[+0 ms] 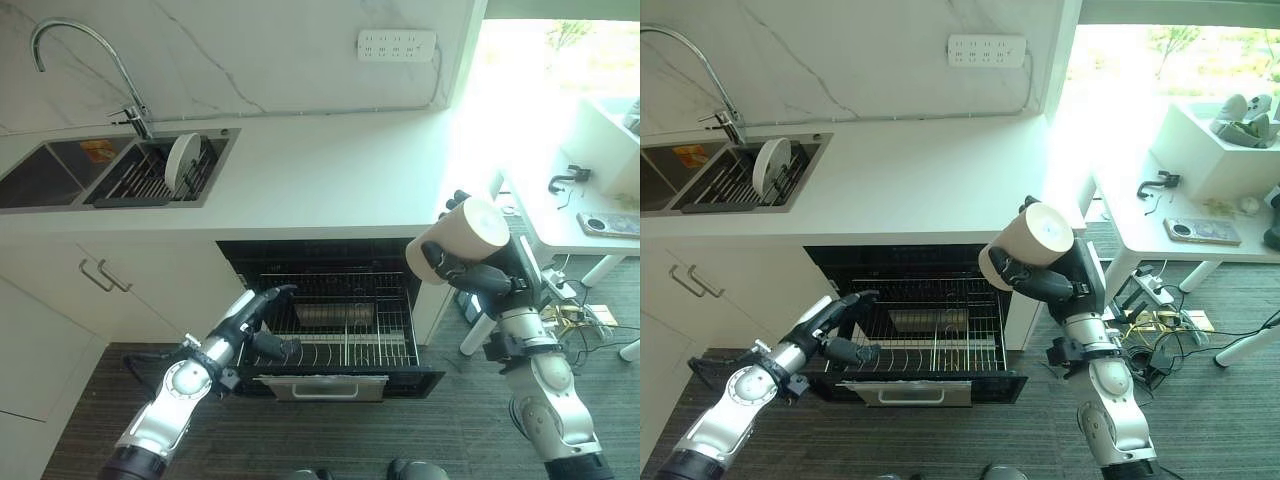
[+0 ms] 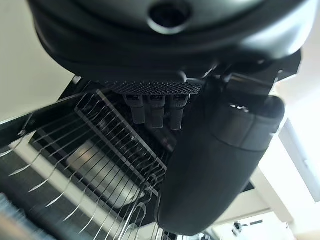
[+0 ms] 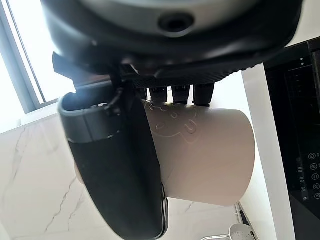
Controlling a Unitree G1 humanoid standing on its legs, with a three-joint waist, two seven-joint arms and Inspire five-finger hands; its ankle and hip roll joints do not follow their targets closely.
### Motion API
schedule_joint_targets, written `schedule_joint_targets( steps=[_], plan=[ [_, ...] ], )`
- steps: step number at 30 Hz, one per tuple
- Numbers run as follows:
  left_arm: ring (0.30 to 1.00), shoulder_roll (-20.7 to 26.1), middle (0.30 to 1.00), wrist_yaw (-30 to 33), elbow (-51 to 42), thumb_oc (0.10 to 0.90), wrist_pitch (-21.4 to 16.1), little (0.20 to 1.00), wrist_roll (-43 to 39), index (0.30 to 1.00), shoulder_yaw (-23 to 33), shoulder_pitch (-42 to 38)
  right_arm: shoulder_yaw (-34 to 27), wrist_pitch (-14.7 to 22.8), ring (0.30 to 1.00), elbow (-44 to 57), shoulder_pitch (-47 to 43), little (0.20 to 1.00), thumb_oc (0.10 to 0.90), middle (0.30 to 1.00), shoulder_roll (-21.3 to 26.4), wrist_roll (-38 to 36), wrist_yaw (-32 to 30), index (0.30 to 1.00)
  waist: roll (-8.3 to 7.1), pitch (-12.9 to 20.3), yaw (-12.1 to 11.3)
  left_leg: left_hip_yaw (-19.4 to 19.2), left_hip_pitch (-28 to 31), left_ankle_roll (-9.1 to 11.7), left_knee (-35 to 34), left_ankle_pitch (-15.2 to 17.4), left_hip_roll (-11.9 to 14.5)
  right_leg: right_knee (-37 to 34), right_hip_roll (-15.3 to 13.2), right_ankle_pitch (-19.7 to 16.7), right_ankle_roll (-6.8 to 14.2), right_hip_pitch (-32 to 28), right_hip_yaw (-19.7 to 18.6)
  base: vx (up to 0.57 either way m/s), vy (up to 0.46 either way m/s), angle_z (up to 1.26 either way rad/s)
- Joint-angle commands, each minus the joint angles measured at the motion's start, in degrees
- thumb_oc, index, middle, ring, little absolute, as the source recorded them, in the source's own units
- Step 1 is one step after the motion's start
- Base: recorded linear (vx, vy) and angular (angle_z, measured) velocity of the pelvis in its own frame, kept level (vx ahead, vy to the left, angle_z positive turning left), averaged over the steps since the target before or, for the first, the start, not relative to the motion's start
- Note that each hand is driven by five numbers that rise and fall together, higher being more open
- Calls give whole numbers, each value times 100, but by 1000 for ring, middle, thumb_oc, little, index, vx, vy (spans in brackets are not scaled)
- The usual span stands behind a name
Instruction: Place the dishes in the dishwasher.
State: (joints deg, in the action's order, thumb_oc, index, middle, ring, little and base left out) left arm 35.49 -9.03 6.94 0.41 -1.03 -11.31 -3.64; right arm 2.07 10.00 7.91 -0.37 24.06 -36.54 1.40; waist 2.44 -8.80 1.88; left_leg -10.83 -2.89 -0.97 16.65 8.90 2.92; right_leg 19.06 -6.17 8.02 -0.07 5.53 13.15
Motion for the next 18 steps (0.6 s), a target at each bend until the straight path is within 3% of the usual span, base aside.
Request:
schedule_joint_targets(
  steps=[1,11,18],
  plan=[
    [900,194,900,176,61,800,129,900,357,900,-73,-806,-124,466,300,270,-671,300,400,300,59,-198,185,300,-42,211,82,174,213,426,54,485,595,-187,-306,393,763,-366,-228,0,0,0],
    [900,194,900,-776,764,800,859,900,732,900,-690,-1136,-58,302,300,284,-670,300,400,300,113,-251,327,300,-20,218,236,50,258,412,54,490,624,-187,-237,391,778,-352,-356,6,6,-7],
    [900,6,900,-2571,1200,800,1946,900,986,900,-1163,-1166,-52,233,300,298,-670,300,400,300,138,-314,410,300,13,207,324,-24,286,403,54,478,642,-187,-212,383,796,-348,-409,1,2,-3]
  ],
)
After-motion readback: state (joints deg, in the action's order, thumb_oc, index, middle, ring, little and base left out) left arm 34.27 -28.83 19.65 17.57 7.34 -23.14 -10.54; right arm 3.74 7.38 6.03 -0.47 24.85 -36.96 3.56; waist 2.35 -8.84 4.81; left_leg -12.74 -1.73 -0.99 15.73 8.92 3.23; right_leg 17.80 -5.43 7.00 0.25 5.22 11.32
